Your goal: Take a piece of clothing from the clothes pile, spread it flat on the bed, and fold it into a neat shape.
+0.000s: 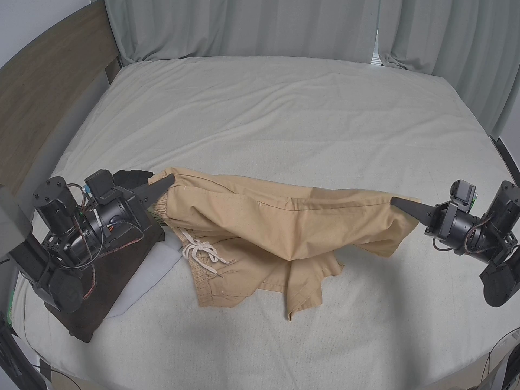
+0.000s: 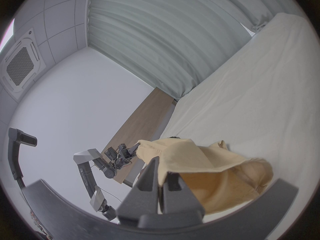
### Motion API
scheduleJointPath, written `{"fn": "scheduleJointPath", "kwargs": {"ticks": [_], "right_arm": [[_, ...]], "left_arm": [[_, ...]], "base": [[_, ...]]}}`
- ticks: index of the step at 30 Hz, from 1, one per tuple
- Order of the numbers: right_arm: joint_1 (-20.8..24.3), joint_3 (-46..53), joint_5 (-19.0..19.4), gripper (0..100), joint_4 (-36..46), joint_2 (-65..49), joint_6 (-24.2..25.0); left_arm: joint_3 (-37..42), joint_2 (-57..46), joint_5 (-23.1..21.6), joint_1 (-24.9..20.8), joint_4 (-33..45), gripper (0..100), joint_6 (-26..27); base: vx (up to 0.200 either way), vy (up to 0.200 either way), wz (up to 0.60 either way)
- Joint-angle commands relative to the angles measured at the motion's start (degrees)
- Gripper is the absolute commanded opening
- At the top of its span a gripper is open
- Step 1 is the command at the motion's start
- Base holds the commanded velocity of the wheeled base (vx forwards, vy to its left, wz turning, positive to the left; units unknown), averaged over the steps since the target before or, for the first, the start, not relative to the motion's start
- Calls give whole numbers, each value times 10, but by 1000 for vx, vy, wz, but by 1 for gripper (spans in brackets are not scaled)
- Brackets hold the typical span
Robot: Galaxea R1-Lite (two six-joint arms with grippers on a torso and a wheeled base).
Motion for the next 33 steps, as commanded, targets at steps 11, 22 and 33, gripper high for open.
{"fn": "scheduleJointPath", "kwargs": {"ticks": [11, 22, 33], "right_arm": [[-38, -25, 0, 0, 0, -8, 1], [-59, -51, -21, 0, 0, -7, 14], [-77, -62, -22, 0, -1, -3, 15]], "left_arm": [[-4, -9, -22, 6, -1, 0, 16], [-6, -14, -22, 6, -1, 0, 14], [-19, -13, -21, 18, 0, 0, 12]], "base": [[0, 0, 0], [0, 0, 0], [0, 0, 0]]}}
